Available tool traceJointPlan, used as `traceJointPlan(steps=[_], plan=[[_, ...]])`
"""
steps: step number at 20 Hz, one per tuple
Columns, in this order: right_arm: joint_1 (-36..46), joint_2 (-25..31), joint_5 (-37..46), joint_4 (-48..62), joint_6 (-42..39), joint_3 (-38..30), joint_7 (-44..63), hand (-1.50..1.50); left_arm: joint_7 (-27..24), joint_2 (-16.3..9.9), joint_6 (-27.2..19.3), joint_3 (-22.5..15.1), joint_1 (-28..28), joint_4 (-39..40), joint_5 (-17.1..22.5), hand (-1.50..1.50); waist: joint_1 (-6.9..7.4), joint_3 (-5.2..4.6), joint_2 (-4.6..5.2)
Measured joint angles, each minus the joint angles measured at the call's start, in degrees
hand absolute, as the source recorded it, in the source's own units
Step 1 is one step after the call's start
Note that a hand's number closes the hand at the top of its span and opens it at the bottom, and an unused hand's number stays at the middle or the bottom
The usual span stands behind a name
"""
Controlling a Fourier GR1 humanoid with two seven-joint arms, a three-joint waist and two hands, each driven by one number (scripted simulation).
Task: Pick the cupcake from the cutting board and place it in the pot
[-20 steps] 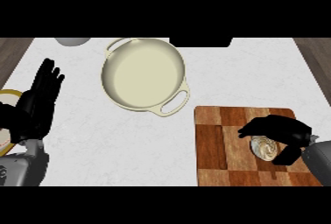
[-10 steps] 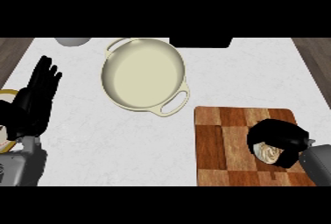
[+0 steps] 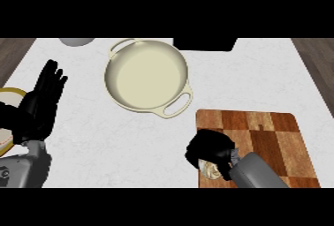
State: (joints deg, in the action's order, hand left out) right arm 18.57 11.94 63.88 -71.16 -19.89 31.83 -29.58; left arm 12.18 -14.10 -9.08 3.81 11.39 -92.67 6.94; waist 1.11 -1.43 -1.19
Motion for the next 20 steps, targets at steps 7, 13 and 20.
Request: traceJointPlan(steps=[7,13,20], plan=[[-3.4,-9.4,-6.0,-9.1,3.0,9.8,21.0,1.5,0.2,0.2,0.1,-0.1,0.8,0.7,0.1,0.0,0.88,1.11,0.56],[-4.2,-11.3,-12.8,-20.7,16.6,14.7,37.9,1.5,0.3,0.1,0.1,0.0,1.4,0.8,0.0,0.0,0.57,1.42,0.57],[5.0,-11.8,-13.8,-27.3,33.2,19.9,59.2,1.5,0.3,0.3,0.2,-0.3,2.3,1.5,-0.2,0.0,0.94,1.36,0.84]])
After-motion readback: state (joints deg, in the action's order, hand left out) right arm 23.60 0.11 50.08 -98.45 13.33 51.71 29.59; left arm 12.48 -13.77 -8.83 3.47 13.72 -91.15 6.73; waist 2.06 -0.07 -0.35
